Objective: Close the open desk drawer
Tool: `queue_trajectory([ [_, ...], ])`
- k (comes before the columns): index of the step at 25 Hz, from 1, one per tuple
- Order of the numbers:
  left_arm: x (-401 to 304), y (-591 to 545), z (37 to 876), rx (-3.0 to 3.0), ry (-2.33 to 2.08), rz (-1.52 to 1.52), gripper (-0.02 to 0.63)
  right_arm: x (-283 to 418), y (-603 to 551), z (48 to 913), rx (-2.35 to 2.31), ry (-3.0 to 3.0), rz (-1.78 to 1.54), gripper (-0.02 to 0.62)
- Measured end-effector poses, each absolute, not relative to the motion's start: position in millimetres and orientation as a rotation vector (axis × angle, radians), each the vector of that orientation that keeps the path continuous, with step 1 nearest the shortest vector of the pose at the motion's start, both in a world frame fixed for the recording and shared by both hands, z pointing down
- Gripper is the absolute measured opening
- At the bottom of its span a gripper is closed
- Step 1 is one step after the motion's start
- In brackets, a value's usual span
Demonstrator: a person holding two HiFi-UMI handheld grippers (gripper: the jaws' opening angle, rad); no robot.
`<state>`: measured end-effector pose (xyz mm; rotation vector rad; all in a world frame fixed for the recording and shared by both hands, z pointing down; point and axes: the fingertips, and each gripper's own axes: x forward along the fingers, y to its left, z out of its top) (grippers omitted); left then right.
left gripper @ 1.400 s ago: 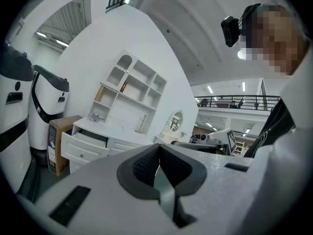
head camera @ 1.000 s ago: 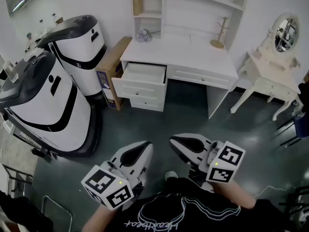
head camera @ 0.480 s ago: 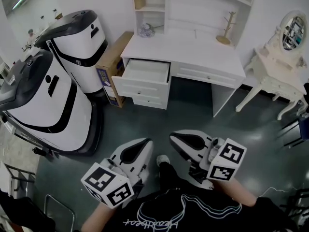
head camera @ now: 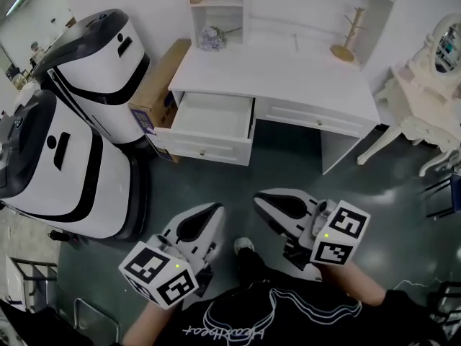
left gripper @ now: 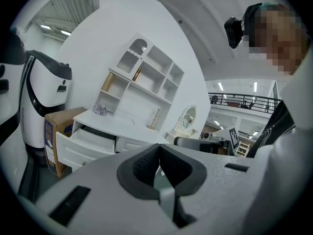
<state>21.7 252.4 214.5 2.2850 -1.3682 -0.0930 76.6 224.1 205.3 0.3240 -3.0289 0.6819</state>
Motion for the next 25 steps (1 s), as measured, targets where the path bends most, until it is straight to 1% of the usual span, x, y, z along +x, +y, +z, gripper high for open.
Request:
queue_trajectory([
  [6, 7, 166, 231, 2.254, -1.364, -0.039, 0.005, 58, 133, 220, 0.348, -3.004, 0.728, 0.006],
  [11, -12, 115, 243, 2.238, -1.409, 0.004, 0.005, 40, 86, 231, 0.298, -2.985, 0.719, 0.006],
  [16, -38, 91, 271, 2.191, -1.455, 0.009, 0.005, 26, 61, 252, 0.313, -2.959, 0.699, 0.006],
  [25, -80, 65, 342, 2.084, -1.506, 0.052, 0.005, 4, 33, 297, 0.366, -2.886, 0.772, 0.006],
])
